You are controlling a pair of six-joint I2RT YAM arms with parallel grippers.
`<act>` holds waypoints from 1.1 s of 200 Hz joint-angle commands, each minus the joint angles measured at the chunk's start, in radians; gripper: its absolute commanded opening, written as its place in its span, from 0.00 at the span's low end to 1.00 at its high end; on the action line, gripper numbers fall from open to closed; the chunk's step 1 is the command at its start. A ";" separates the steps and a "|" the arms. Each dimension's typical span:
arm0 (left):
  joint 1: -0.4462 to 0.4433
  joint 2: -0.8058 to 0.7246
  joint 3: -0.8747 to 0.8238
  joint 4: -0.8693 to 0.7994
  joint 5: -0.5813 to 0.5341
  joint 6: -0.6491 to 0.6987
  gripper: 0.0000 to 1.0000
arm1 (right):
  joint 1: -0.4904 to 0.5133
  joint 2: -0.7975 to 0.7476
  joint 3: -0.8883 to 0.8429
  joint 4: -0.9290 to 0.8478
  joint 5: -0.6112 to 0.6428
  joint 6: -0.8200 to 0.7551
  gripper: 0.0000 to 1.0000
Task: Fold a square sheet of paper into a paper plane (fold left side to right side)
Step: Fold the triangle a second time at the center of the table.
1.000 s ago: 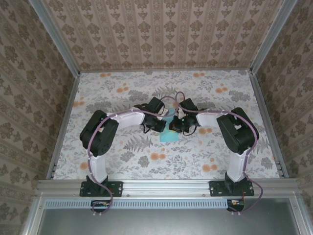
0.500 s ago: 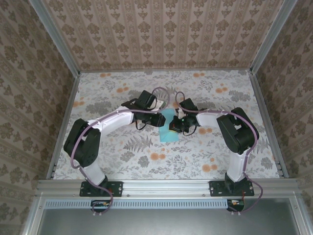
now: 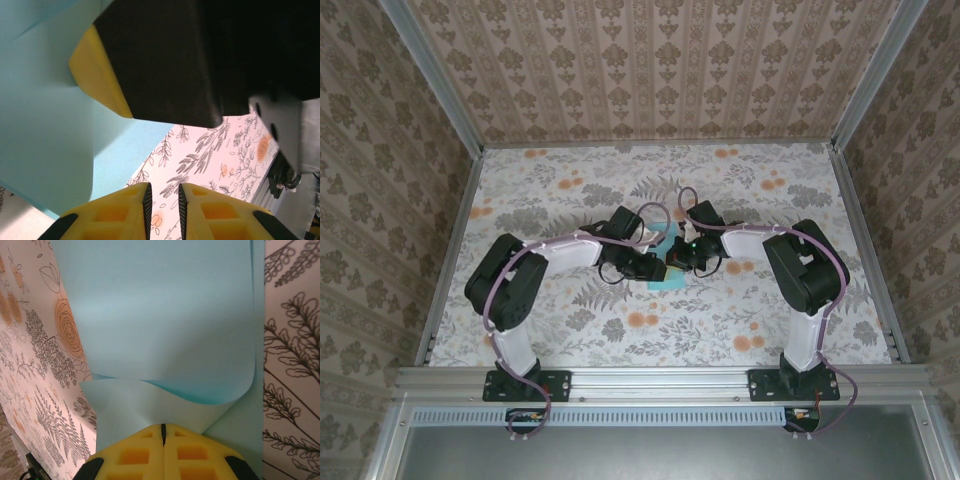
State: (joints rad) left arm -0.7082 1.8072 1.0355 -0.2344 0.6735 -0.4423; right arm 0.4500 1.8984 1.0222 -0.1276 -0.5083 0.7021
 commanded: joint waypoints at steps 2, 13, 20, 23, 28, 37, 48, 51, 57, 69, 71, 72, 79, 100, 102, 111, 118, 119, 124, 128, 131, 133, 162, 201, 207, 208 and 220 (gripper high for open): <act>-0.006 0.032 0.005 -0.020 0.000 0.010 0.23 | 0.004 0.039 0.002 -0.098 0.050 -0.025 0.03; -0.009 0.040 0.009 -0.032 -0.013 0.021 0.23 | 0.004 0.039 0.003 -0.099 0.049 -0.026 0.03; -0.009 0.045 0.011 -0.042 -0.022 0.026 0.23 | 0.004 0.039 0.003 -0.100 0.049 -0.025 0.03; -0.011 0.046 0.012 -0.046 -0.023 0.030 0.23 | 0.004 0.040 0.003 -0.100 0.049 -0.026 0.03; -0.011 0.048 0.014 -0.053 -0.024 0.034 0.23 | 0.004 0.040 0.003 -0.100 0.050 -0.026 0.03; -0.010 0.053 0.017 -0.064 -0.061 0.041 0.23 | 0.005 0.040 0.004 -0.100 0.050 -0.026 0.03; -0.012 0.058 0.018 -0.078 -0.078 0.050 0.23 | 0.004 0.041 0.004 -0.102 0.048 -0.026 0.03; -0.012 0.061 0.019 -0.081 -0.080 0.051 0.23 | 0.004 0.042 0.006 -0.103 0.049 -0.027 0.03; -0.013 0.064 0.020 -0.086 -0.084 0.055 0.23 | 0.004 0.042 0.007 -0.105 0.050 -0.027 0.03; -0.012 0.063 0.018 -0.095 -0.096 0.058 0.23 | 0.004 0.041 0.007 -0.108 0.051 -0.030 0.03; -0.013 0.064 0.018 -0.095 -0.098 0.057 0.23 | 0.004 0.042 0.008 -0.109 0.051 -0.030 0.03; -0.012 0.065 0.018 -0.094 -0.098 0.059 0.23 | 0.004 0.041 0.008 -0.109 0.052 -0.029 0.03; -0.012 0.063 0.016 -0.094 -0.103 0.058 0.23 | 0.004 0.042 0.009 -0.112 0.053 -0.032 0.03; -0.012 0.052 0.009 -0.091 -0.114 0.055 0.23 | 0.004 0.042 0.009 -0.115 0.056 -0.033 0.03; -0.013 0.051 0.007 -0.091 -0.114 0.055 0.23 | 0.005 0.042 0.009 -0.115 0.056 -0.033 0.03; -0.013 0.049 0.004 -0.090 -0.118 0.055 0.23 | 0.004 0.042 0.009 -0.115 0.055 -0.033 0.03; -0.013 0.048 0.002 -0.089 -0.120 0.053 0.23 | 0.004 0.043 0.009 -0.116 0.056 -0.034 0.03; -0.013 0.047 0.001 -0.089 -0.120 0.054 0.23 | 0.004 0.043 0.009 -0.116 0.056 -0.034 0.03; -0.012 0.046 0.000 -0.090 -0.122 0.053 0.23 | 0.004 0.042 0.009 -0.115 0.055 -0.035 0.03; -0.012 0.046 -0.002 -0.088 -0.122 0.053 0.23 | 0.004 0.042 0.009 -0.116 0.056 -0.035 0.03; -0.012 0.046 -0.004 -0.088 -0.122 0.052 0.23 | 0.005 0.043 0.009 -0.116 0.055 -0.035 0.03; -0.011 0.046 -0.006 -0.088 -0.121 0.052 0.22 | 0.005 0.043 0.009 -0.117 0.056 -0.035 0.03; -0.011 0.038 -0.035 -0.078 -0.126 0.044 0.21 | 0.002 0.045 0.009 -0.125 0.057 -0.039 0.03; -0.011 0.006 -0.110 -0.038 -0.111 0.009 0.16 | -0.003 0.044 0.009 -0.132 0.059 -0.042 0.03; -0.011 -0.002 -0.123 -0.031 -0.111 0.003 0.15 | -0.003 0.042 0.009 -0.133 0.059 -0.043 0.03; -0.010 -0.003 -0.126 -0.030 -0.110 0.002 0.15 | -0.003 0.043 0.009 -0.133 0.059 -0.044 0.03; -0.011 -0.020 -0.155 -0.017 -0.109 -0.012 0.13 | -0.004 0.041 0.009 -0.135 0.059 -0.044 0.03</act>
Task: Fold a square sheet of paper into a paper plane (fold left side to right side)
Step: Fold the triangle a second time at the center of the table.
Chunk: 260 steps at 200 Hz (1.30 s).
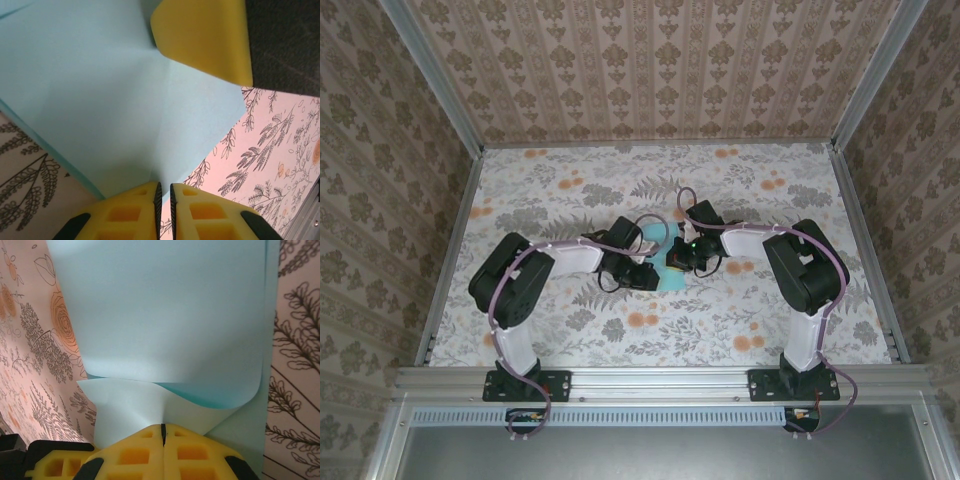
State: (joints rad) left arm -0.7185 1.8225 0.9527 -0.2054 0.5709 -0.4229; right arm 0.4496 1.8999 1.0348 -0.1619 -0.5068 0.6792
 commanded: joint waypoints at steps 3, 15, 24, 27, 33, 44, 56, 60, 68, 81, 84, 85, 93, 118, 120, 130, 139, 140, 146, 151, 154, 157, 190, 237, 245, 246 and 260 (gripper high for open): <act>0.000 -0.040 -0.077 -0.045 -0.006 -0.032 0.13 | -0.005 0.040 -0.004 -0.100 0.057 -0.023 0.03; 0.002 -0.056 -0.103 -0.037 -0.008 -0.042 0.13 | -0.005 0.041 -0.002 -0.100 0.056 -0.023 0.03; 0.004 -0.066 -0.119 -0.033 -0.008 -0.048 0.13 | -0.005 0.043 -0.002 -0.100 0.057 -0.023 0.03; 0.005 -0.069 -0.121 -0.032 -0.008 -0.048 0.12 | -0.004 0.043 -0.002 -0.099 0.056 -0.022 0.03; 0.006 -0.076 -0.130 -0.032 -0.008 -0.050 0.11 | -0.005 0.044 -0.002 -0.099 0.055 -0.023 0.03; 0.012 -0.089 -0.139 -0.029 -0.005 -0.055 0.11 | -0.005 0.044 -0.002 -0.099 0.056 -0.022 0.03; 0.019 -0.106 -0.141 -0.027 0.005 -0.057 0.10 | -0.005 0.044 -0.002 -0.099 0.055 -0.023 0.03; 0.022 -0.114 -0.138 -0.028 0.009 -0.059 0.10 | -0.005 0.045 -0.002 -0.099 0.054 -0.023 0.03; 0.026 -0.126 -0.131 -0.025 0.020 -0.059 0.10 | -0.005 0.045 -0.002 -0.097 0.054 -0.022 0.03; 0.033 -0.149 -0.109 -0.021 0.036 -0.059 0.11 | -0.005 0.044 -0.002 -0.096 0.053 -0.023 0.03; 0.033 -0.152 -0.103 -0.021 0.038 -0.058 0.11 | -0.004 0.045 -0.002 -0.096 0.053 -0.022 0.03; 0.033 -0.153 -0.102 -0.021 0.039 -0.058 0.11 | -0.004 0.045 -0.002 -0.096 0.052 -0.022 0.03; 0.036 -0.156 -0.085 -0.022 0.045 -0.057 0.13 | -0.005 0.045 -0.002 -0.096 0.051 -0.021 0.03; 0.037 -0.130 -0.034 -0.025 0.050 -0.048 0.15 | -0.005 0.043 -0.002 -0.096 0.051 -0.021 0.03; 0.037 -0.126 -0.032 -0.024 0.049 -0.047 0.15 | -0.005 0.043 -0.002 -0.095 0.051 -0.021 0.03; 0.036 -0.106 -0.015 -0.025 0.046 -0.042 0.17 | -0.005 0.043 -0.003 -0.094 0.051 -0.021 0.03; 0.036 -0.084 -0.004 -0.023 0.044 -0.036 0.17 | -0.004 0.044 -0.002 -0.094 0.049 -0.021 0.03; 0.036 -0.082 -0.004 -0.022 0.044 -0.036 0.17 | -0.005 0.044 -0.003 -0.094 0.049 -0.021 0.03; 0.036 -0.068 -0.001 -0.018 0.039 -0.033 0.17 | -0.004 0.043 -0.004 -0.094 0.050 -0.021 0.03; 0.037 -0.059 0.001 -0.015 0.033 -0.032 0.17 | -0.005 0.044 -0.003 -0.093 0.048 -0.021 0.03; 0.037 -0.053 0.004 -0.016 0.029 -0.030 0.17 | -0.005 0.043 -0.002 -0.093 0.048 -0.021 0.03; 0.036 -0.047 0.005 -0.017 0.026 -0.029 0.18 | -0.005 0.043 -0.003 -0.093 0.048 -0.021 0.03; 0.032 -0.001 0.016 -0.025 -0.010 -0.022 0.18 | -0.004 0.040 -0.002 -0.083 0.038 -0.021 0.03; 0.002 0.010 0.009 -0.083 -0.108 -0.022 0.18 | -0.005 -0.038 0.001 -0.048 0.024 -0.046 0.03; -0.002 0.007 0.003 -0.092 -0.124 -0.026 0.18 | -0.004 -0.058 -0.002 -0.053 0.023 -0.059 0.02; -0.003 0.006 0.002 -0.093 -0.126 -0.026 0.18 | -0.004 -0.061 -0.003 -0.054 0.023 -0.061 0.02; -0.010 0.000 -0.002 -0.118 -0.156 -0.025 0.17 | -0.003 -0.098 -0.012 -0.066 0.012 -0.085 0.01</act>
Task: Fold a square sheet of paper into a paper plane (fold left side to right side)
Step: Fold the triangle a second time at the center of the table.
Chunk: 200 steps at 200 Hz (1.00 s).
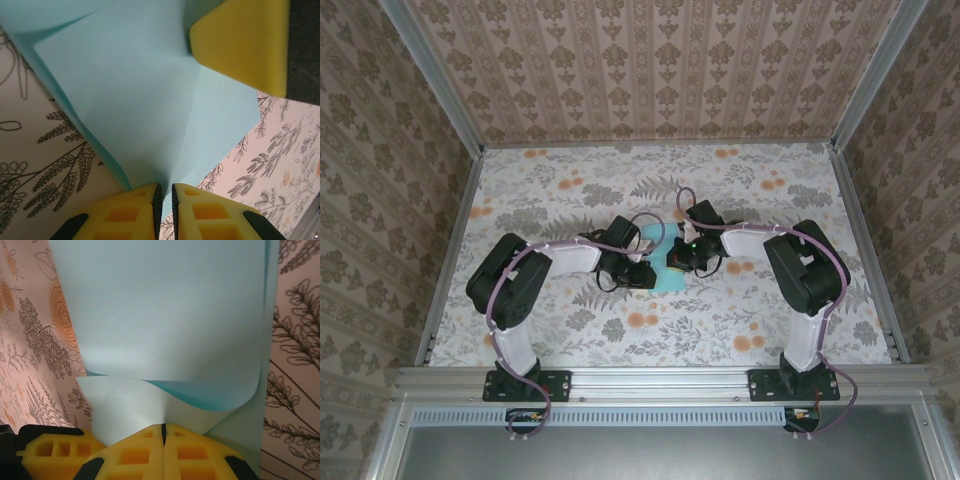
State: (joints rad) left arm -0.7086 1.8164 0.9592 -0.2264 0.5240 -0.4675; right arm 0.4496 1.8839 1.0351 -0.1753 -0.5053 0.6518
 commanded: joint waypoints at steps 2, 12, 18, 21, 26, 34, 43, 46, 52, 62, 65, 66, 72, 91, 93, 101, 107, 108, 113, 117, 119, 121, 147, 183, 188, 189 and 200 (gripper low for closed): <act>-0.021 0.006 -0.009 -0.100 -0.113 0.020 0.17 | -0.003 -0.087 -0.015 -0.053 0.009 -0.060 0.01; -0.022 0.000 -0.014 -0.106 -0.124 0.019 0.17 | 0.001 -0.108 -0.026 -0.058 -0.001 -0.072 0.01; -0.023 -0.001 -0.017 -0.109 -0.131 0.018 0.17 | 0.004 -0.117 -0.032 -0.057 -0.010 -0.076 0.01; -0.022 -0.001 -0.018 -0.112 -0.133 0.017 0.17 | 0.006 -0.121 -0.036 -0.053 -0.016 -0.077 0.01; -0.023 -0.003 -0.020 -0.111 -0.135 0.018 0.17 | 0.011 -0.125 -0.042 -0.049 -0.023 -0.078 0.00; -0.023 -0.003 -0.021 -0.114 -0.140 0.017 0.17 | 0.020 -0.127 -0.045 -0.046 -0.031 -0.080 0.00; -0.023 -0.003 -0.022 -0.117 -0.143 0.017 0.17 | 0.033 -0.120 -0.043 -0.044 -0.037 -0.081 0.00; -0.022 -0.003 -0.021 -0.118 -0.144 0.018 0.17 | 0.036 -0.116 -0.042 -0.044 -0.039 -0.081 0.00; -0.023 -0.003 -0.020 -0.119 -0.145 0.018 0.17 | 0.043 -0.108 -0.038 -0.044 -0.043 -0.080 0.00; -0.025 -0.005 -0.020 -0.121 -0.147 0.020 0.17 | 0.054 -0.092 -0.031 -0.040 -0.044 -0.078 0.00; -0.025 -0.005 -0.019 -0.121 -0.148 0.020 0.17 | 0.056 -0.088 -0.029 -0.039 -0.045 -0.077 0.00; -0.026 -0.005 -0.019 -0.121 -0.148 0.020 0.17 | 0.057 -0.087 -0.028 -0.038 -0.045 -0.077 0.00; -0.026 -0.004 -0.017 -0.123 -0.149 0.019 0.17 | 0.062 -0.078 -0.023 -0.034 -0.047 -0.074 0.00; -0.027 -0.002 -0.016 -0.128 -0.150 0.020 0.17 | 0.078 -0.050 -0.004 -0.024 -0.058 -0.067 0.00; -0.027 -0.001 -0.015 -0.127 -0.150 0.021 0.17 | 0.079 -0.046 -0.002 -0.023 -0.060 -0.066 0.00; -0.029 0.000 -0.013 -0.129 -0.150 0.022 0.17 | 0.086 -0.035 0.007 -0.025 -0.062 -0.067 0.00; -0.031 0.000 -0.012 -0.130 -0.150 0.022 0.17 | 0.091 -0.028 0.015 -0.028 -0.062 -0.067 0.00; -0.031 0.001 -0.012 -0.130 -0.150 0.022 0.17 | 0.091 -0.026 0.016 -0.029 -0.062 -0.068 0.00; -0.031 0.003 -0.011 -0.132 -0.150 0.022 0.17 | 0.094 -0.023 0.019 -0.030 -0.062 -0.067 0.00; -0.031 0.003 -0.010 -0.133 -0.150 0.021 0.17 | 0.095 -0.018 0.021 -0.030 -0.062 -0.067 0.00; -0.032 0.003 -0.010 -0.133 -0.151 0.023 0.17 | 0.096 -0.016 0.022 -0.030 -0.061 -0.067 0.00; -0.031 0.003 -0.010 -0.134 -0.151 0.024 0.17 | 0.096 -0.014 0.022 -0.030 -0.060 -0.067 0.00; -0.034 0.003 -0.007 -0.141 -0.158 0.023 0.17 | 0.098 0.008 0.026 -0.043 -0.045 -0.067 0.01; -0.036 0.005 -0.009 -0.146 -0.162 0.026 0.17 | 0.097 0.029 0.026 -0.075 -0.013 -0.084 0.01; -0.036 0.005 -0.008 -0.147 -0.163 0.026 0.17 | 0.097 0.030 0.028 -0.082 -0.008 -0.089 0.00; -0.036 0.006 -0.009 -0.148 -0.163 0.026 0.17 | 0.096 0.030 0.028 -0.085 -0.006 -0.090 0.00; -0.036 0.006 -0.009 -0.149 -0.163 0.025 0.17 | 0.094 0.029 0.030 -0.100 0.010 -0.101 0.00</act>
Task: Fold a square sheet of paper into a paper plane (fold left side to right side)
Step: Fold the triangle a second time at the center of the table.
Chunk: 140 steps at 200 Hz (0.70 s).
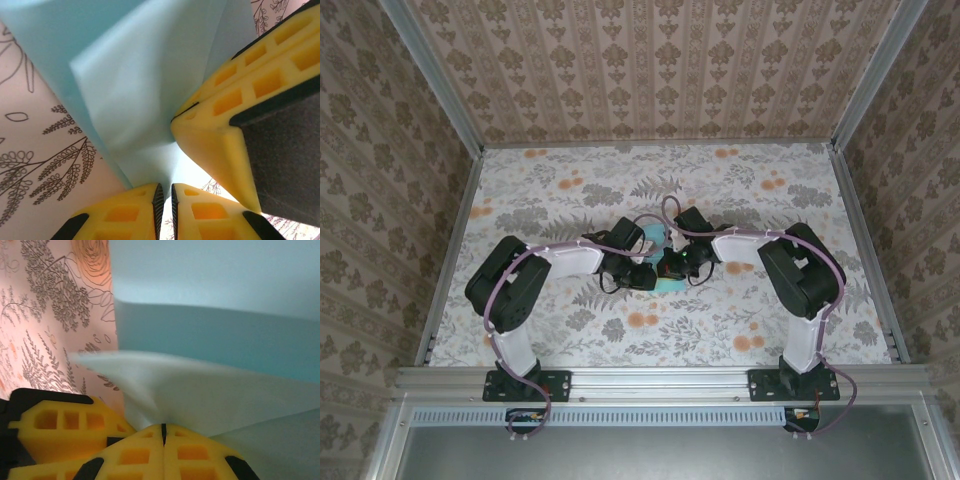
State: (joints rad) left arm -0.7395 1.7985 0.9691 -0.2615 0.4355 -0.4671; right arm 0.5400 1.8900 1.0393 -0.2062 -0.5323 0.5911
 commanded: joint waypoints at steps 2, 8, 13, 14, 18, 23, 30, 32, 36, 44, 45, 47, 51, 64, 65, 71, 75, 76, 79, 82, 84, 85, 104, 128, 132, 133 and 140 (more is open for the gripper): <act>-0.005 0.024 -0.020 -0.114 -0.075 0.025 0.17 | 0.002 0.023 0.026 -0.072 0.040 -0.042 0.00; -0.005 0.025 -0.020 -0.114 -0.075 0.026 0.17 | 0.000 0.023 0.025 -0.077 0.048 -0.047 0.01; -0.005 0.025 -0.019 -0.114 -0.075 0.025 0.17 | -0.004 0.023 0.026 -0.082 0.052 -0.052 0.01; -0.005 0.026 -0.019 -0.113 -0.075 0.025 0.17 | -0.004 0.023 0.026 -0.083 0.053 -0.053 0.01; -0.006 0.027 -0.019 -0.114 -0.075 0.025 0.17 | -0.007 0.023 0.026 -0.086 0.054 -0.057 0.01; -0.005 0.027 -0.019 -0.113 -0.075 0.025 0.17 | -0.010 0.023 0.026 -0.087 0.058 -0.061 0.00; -0.007 0.029 -0.020 -0.113 -0.076 0.025 0.17 | -0.015 0.026 0.026 -0.092 0.063 -0.069 0.01; -0.006 0.029 -0.020 -0.114 -0.076 0.025 0.17 | -0.015 0.026 0.027 -0.094 0.064 -0.070 0.01; -0.007 0.030 -0.020 -0.113 -0.077 0.025 0.17 | -0.018 0.028 0.027 -0.095 0.067 -0.073 0.01; -0.006 0.031 -0.019 -0.114 -0.077 0.025 0.17 | -0.023 0.031 0.030 -0.099 0.070 -0.080 0.01; -0.007 0.031 -0.018 -0.113 -0.077 0.025 0.17 | -0.024 0.032 0.030 -0.099 0.071 -0.081 0.01; -0.007 0.032 -0.019 -0.113 -0.077 0.025 0.17 | -0.025 0.033 0.031 -0.101 0.071 -0.081 0.01; -0.006 0.032 -0.020 -0.114 -0.077 0.025 0.17 | -0.027 0.034 0.034 -0.103 0.073 -0.084 0.01; -0.007 0.033 -0.020 -0.113 -0.077 0.025 0.17 | -0.033 0.042 0.048 -0.117 0.082 -0.093 0.01; -0.007 0.034 -0.020 -0.113 -0.077 0.025 0.17 | -0.034 0.043 0.048 -0.118 0.083 -0.095 0.01; -0.007 0.034 -0.021 -0.113 -0.076 0.025 0.17 | -0.036 0.046 0.056 -0.126 0.088 -0.100 0.01; -0.007 0.034 -0.022 -0.113 -0.075 0.025 0.17 | -0.038 0.048 0.061 -0.129 0.092 -0.104 0.01; -0.007 0.034 -0.022 -0.113 -0.075 0.026 0.17 | -0.038 0.048 0.062 -0.129 0.092 -0.104 0.01; -0.008 0.035 -0.022 -0.113 -0.076 0.026 0.17 | -0.039 0.050 0.064 -0.133 0.093 -0.107 0.01; -0.008 0.035 -0.023 -0.113 -0.076 0.026 0.17 | -0.041 0.053 0.069 -0.134 0.095 -0.108 0.01; -0.007 0.035 -0.022 -0.113 -0.076 0.026 0.17 | -0.042 0.053 0.072 -0.137 0.095 -0.110 0.01; -0.007 0.035 -0.022 -0.113 -0.077 0.027 0.17 | -0.043 0.054 0.072 -0.138 0.095 -0.110 0.01; -0.007 0.036 -0.026 -0.114 -0.077 0.027 0.17 | -0.055 0.062 0.093 -0.150 0.095 -0.118 0.01; -0.007 0.039 -0.027 -0.114 -0.078 0.027 0.17 | -0.073 0.068 0.114 -0.171 0.101 -0.136 0.01; -0.006 0.039 -0.028 -0.114 -0.078 0.027 0.17 | -0.075 0.068 0.116 -0.174 0.101 -0.138 0.01; -0.007 0.040 -0.029 -0.114 -0.078 0.027 0.17 | -0.077 0.068 0.118 -0.176 0.102 -0.139 0.01; -0.006 0.041 -0.028 -0.113 -0.078 0.030 0.17 | -0.085 0.069 0.120 -0.179 0.101 -0.144 0.01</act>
State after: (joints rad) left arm -0.7410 1.7985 0.9695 -0.2615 0.4290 -0.4671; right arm 0.5049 1.9335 1.1294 -0.3393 -0.5232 0.4885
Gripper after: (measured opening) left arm 0.170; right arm 0.052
